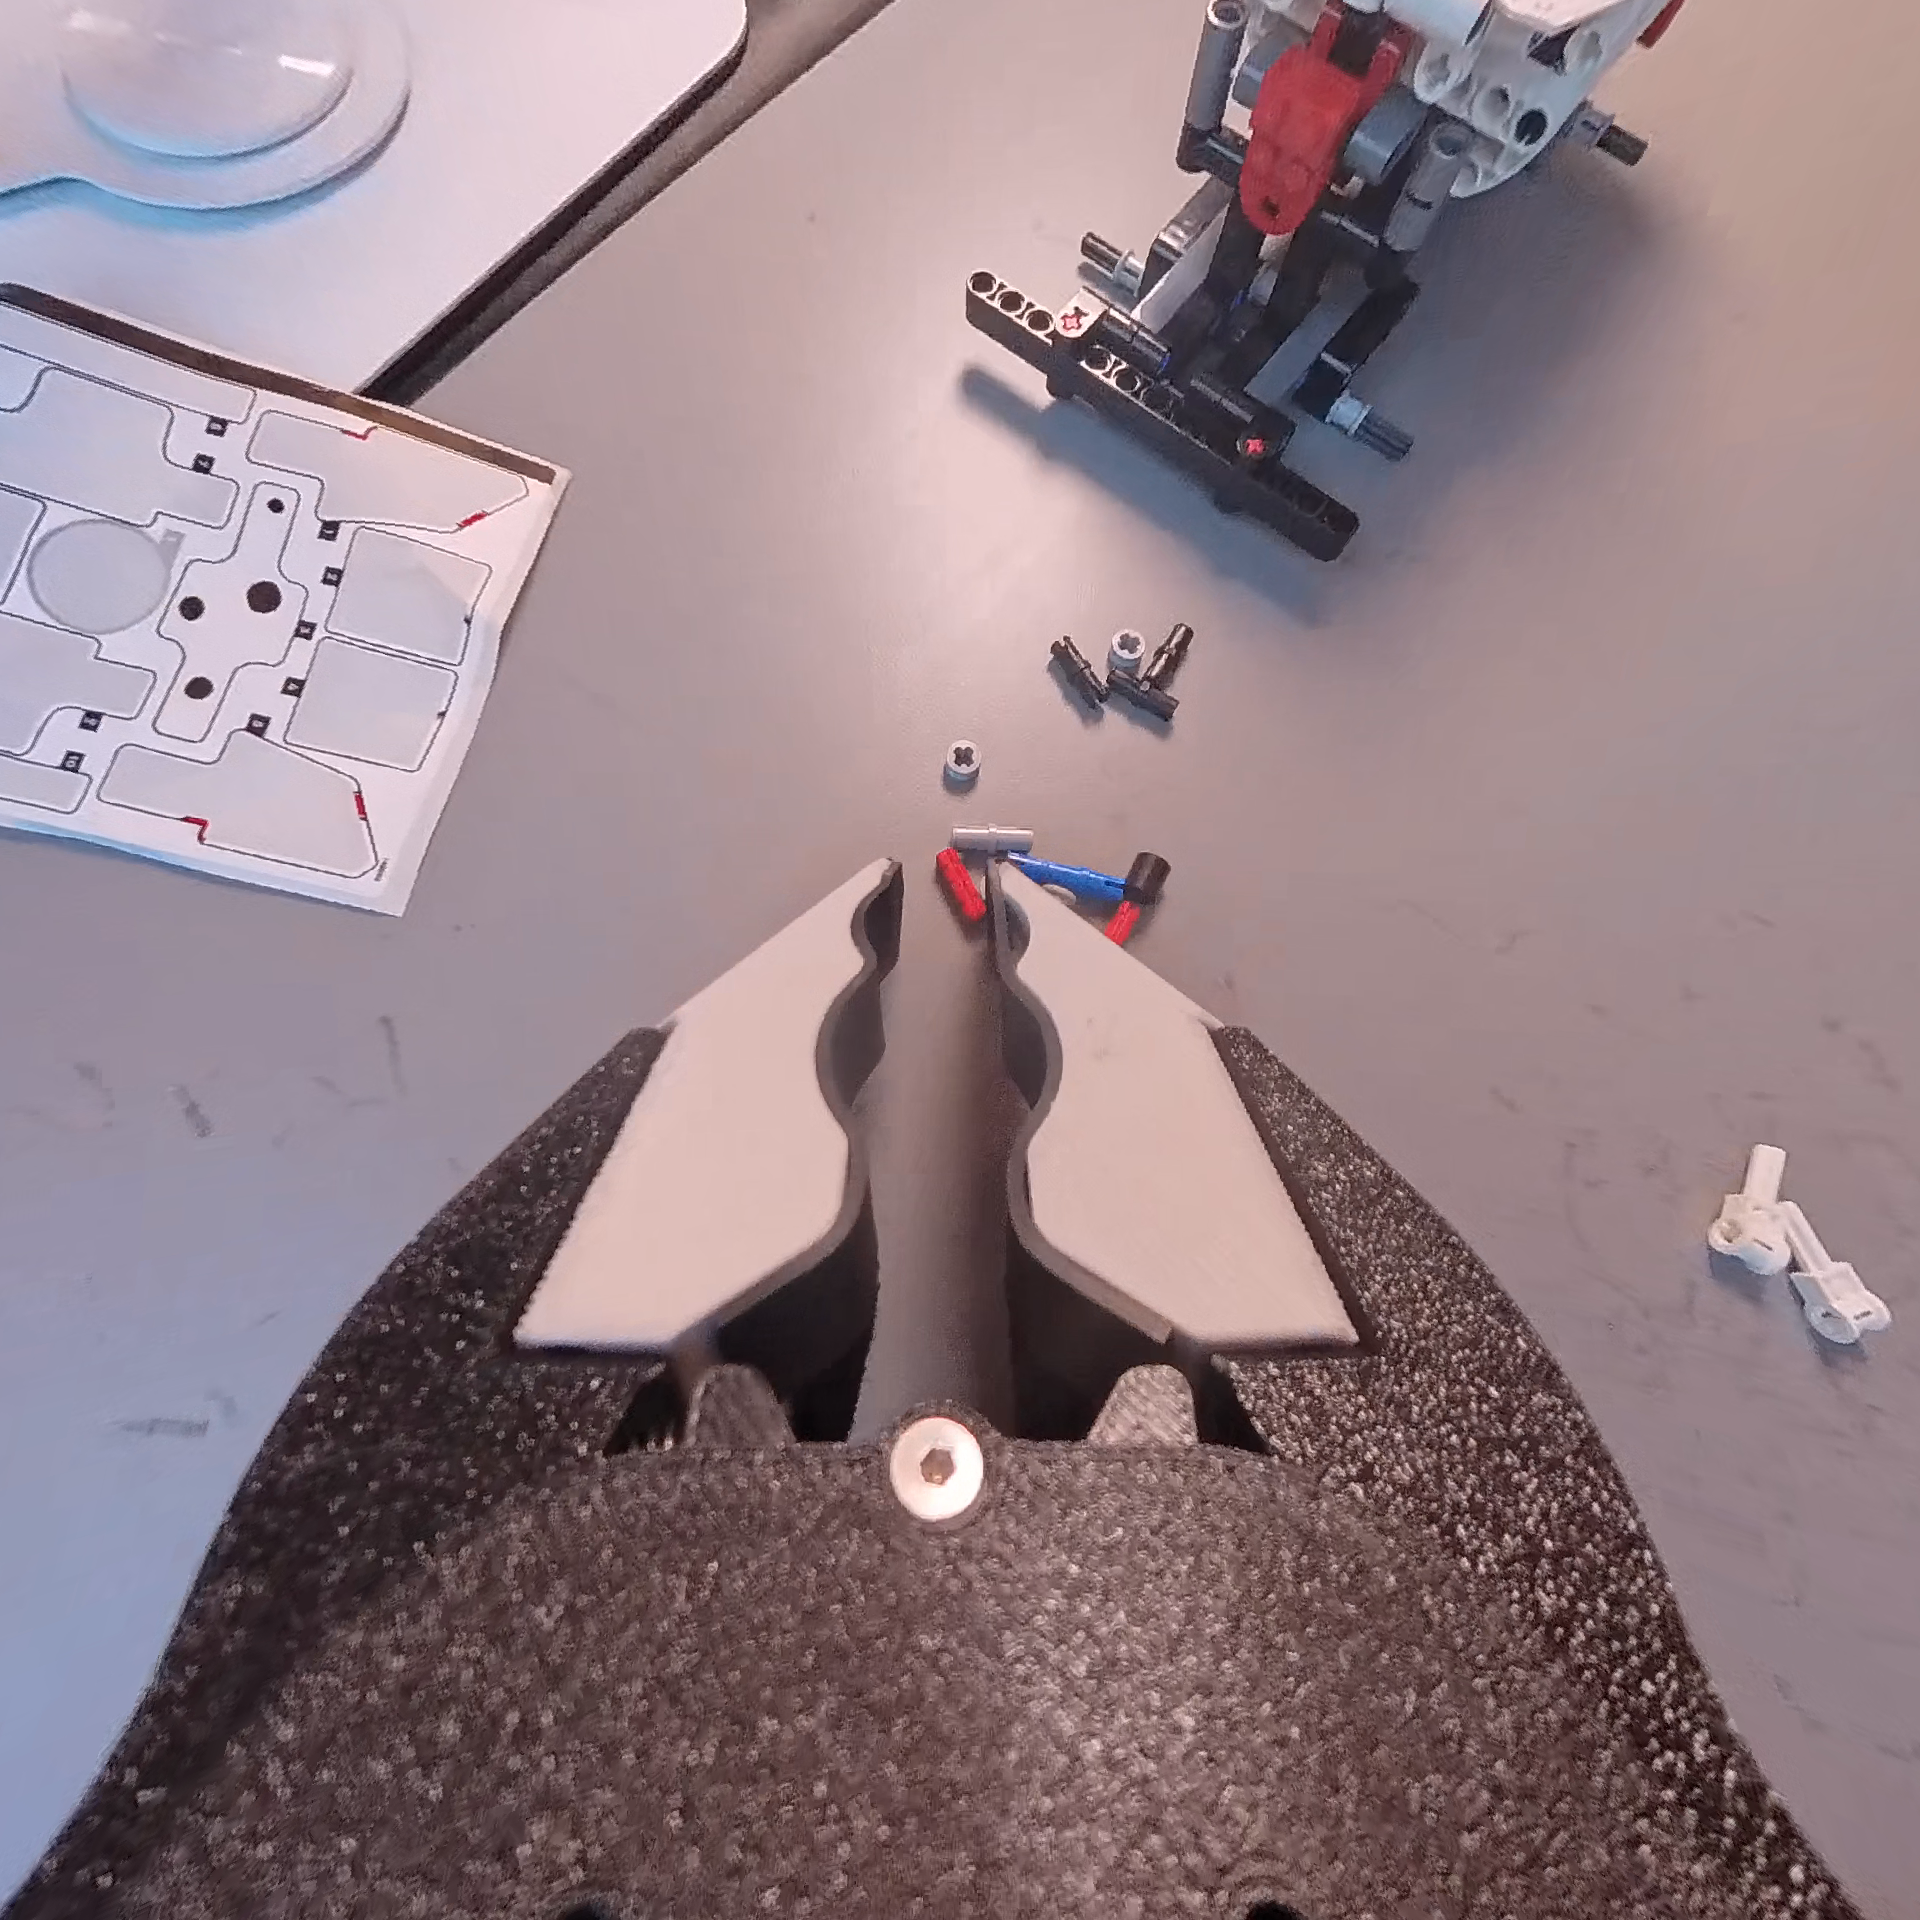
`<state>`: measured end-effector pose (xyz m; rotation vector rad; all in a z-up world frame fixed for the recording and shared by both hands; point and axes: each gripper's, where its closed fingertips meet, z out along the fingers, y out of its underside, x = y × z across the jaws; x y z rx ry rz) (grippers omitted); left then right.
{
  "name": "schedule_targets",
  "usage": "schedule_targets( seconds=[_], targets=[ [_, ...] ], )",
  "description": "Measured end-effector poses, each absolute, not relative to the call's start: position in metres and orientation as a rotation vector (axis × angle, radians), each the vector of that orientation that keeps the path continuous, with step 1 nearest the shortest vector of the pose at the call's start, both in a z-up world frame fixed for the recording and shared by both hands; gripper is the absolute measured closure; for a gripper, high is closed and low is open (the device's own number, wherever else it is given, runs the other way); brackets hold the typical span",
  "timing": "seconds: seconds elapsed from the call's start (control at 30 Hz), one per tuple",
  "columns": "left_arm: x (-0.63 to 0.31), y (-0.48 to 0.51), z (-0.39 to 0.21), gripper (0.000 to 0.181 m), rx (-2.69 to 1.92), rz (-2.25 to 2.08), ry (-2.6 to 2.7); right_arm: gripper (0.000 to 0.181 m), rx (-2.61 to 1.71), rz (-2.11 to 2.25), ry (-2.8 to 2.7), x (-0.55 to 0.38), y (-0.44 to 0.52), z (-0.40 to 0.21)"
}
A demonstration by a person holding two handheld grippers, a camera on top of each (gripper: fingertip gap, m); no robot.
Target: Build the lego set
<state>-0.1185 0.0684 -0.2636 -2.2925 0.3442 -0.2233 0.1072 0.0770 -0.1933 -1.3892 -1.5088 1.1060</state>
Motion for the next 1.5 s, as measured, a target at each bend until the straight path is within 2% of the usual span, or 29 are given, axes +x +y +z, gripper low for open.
schedule_targets(
  seconds=[0.43,0.6,0.73,0.93,1.03,1.17,1.33,1.5],
  targets=[
    [-0.124,0.064,-0.266,0.169,-2.291,-0.194,0.397,0.143,-1.391,1.103,-1.51,0.108,0.078,-0.194],
    [-0.11,0.063,-0.264,0.159,-2.271,-0.248,0.464,0.143,-1.389,1.098,-1.518,0.108,0.077,-0.195],
    [-0.123,0.069,-0.254,0.166,-2.235,-0.265,0.376,0.143,-1.39,1.103,-1.508,0.108,0.078,-0.193],
    [-0.122,0.068,-0.27,0.167,-2.297,-0.218,0.459,0.143,-1.394,1.098,-1.517,0.108,0.078,-0.196],
    [-0.119,0.068,-0.271,0.179,-2.299,-0.209,0.492,0.143,-1.396,1.1,-1.513,0.108,0.079,-0.195],
    [-0.123,0.064,-0.265,0.18,-2.281,-0.139,0.499,0.143,-1.397,1.095,-1.514,0.108,0.079,-0.196],
    [-0.059,0.02,-0.232,0.179,-2.16,-0.353,0.699,0.143,-1.395,1.099,-1.507,0.108,0.08,-0.194],
    [-0.013,-0.024,-0.257,0.179,-2.216,-0.378,0.917,0.143,-1.393,1.101,-1.517,0.107,0.077,-0.195]
  ],
)
